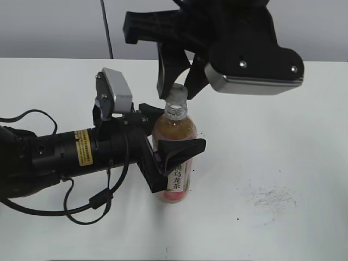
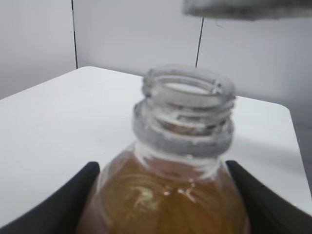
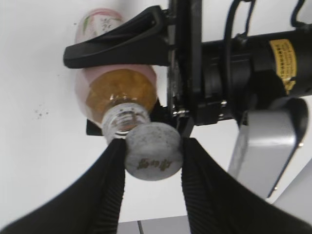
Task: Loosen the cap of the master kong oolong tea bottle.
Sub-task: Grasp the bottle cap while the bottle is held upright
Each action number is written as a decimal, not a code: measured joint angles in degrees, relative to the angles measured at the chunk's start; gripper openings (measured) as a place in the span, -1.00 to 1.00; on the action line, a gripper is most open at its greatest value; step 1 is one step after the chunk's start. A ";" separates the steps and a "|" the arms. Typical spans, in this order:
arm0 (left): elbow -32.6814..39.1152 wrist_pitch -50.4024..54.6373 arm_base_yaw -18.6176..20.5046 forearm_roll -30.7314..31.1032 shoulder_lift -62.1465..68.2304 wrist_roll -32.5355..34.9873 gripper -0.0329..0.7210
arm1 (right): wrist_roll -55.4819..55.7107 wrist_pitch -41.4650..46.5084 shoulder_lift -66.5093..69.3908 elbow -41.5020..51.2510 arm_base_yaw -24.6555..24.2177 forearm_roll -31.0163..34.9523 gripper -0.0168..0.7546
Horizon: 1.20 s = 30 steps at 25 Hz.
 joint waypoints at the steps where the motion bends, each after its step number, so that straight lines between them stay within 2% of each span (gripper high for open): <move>1: 0.00 0.00 0.00 0.00 0.00 0.01 0.28 | 0.39 0.00 -0.15 -0.06 0.00 1.19 -0.25; 6: 0.00 0.00 0.00 0.00 0.00 -0.05 0.28 | 2.29 0.00 -0.16 -0.06 0.00 1.81 -0.25; 9: 0.00 0.00 0.00 0.00 0.00 -0.05 0.28 | 7.62 0.00 -0.16 -0.06 0.00 -1.74 -0.25; 11: 0.00 0.00 0.00 0.00 0.00 -0.05 0.28 | 15.20 0.00 -0.16 -0.06 0.00 -6.33 -0.25; 16: 0.00 0.00 0.00 0.00 0.00 -0.05 0.28 | 44.97 0.00 0.26 -0.06 -1.93 -14.33 -0.25; 20: 0.00 0.00 0.00 -0.05 0.00 -0.05 0.28 | 75.20 0.00 2.67 -0.06 -6.73 -17.06 -0.25; 25: 0.00 0.00 0.00 -0.05 0.00 -0.05 0.28 | 108.25 0.00 8.05 -0.06 -14.58 -17.03 -0.25; 28: 0.00 0.00 0.00 -0.05 0.00 -0.05 0.28 | 124.36 -0.06 11.24 0.69 -18.96 -14.30 -0.25; 30: 0.00 -0.05 0.00 -0.05 0.00 -0.05 0.28 | 130.20 -0.19 12.55 3.44 -21.26 -11.77 -0.25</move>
